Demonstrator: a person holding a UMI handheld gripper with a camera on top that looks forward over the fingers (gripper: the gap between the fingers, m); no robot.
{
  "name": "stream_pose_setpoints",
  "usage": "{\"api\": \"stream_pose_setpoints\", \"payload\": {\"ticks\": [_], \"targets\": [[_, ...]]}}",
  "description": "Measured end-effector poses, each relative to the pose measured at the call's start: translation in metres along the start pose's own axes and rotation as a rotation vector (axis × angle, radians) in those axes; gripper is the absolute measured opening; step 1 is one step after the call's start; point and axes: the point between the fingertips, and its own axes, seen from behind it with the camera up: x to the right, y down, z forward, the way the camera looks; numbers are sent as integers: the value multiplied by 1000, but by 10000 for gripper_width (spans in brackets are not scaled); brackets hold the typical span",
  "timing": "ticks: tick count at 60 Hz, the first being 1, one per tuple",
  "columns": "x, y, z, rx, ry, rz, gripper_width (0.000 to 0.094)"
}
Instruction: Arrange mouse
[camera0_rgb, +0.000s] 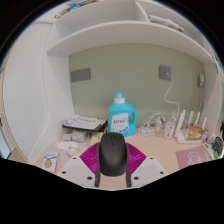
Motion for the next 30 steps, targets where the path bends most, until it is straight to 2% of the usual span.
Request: {"api": "stream_pose_setpoints", "payload": {"ticks": [3,7,14,23,30], "targets": [[44,-33,-11,58,18,4,347],[117,-61,-17,93,50,10,346],[264,-41,-12,66,165,6,345],[415,67,13,-148,270,32,342],[459,134,32,-267,245,67,348]]}}
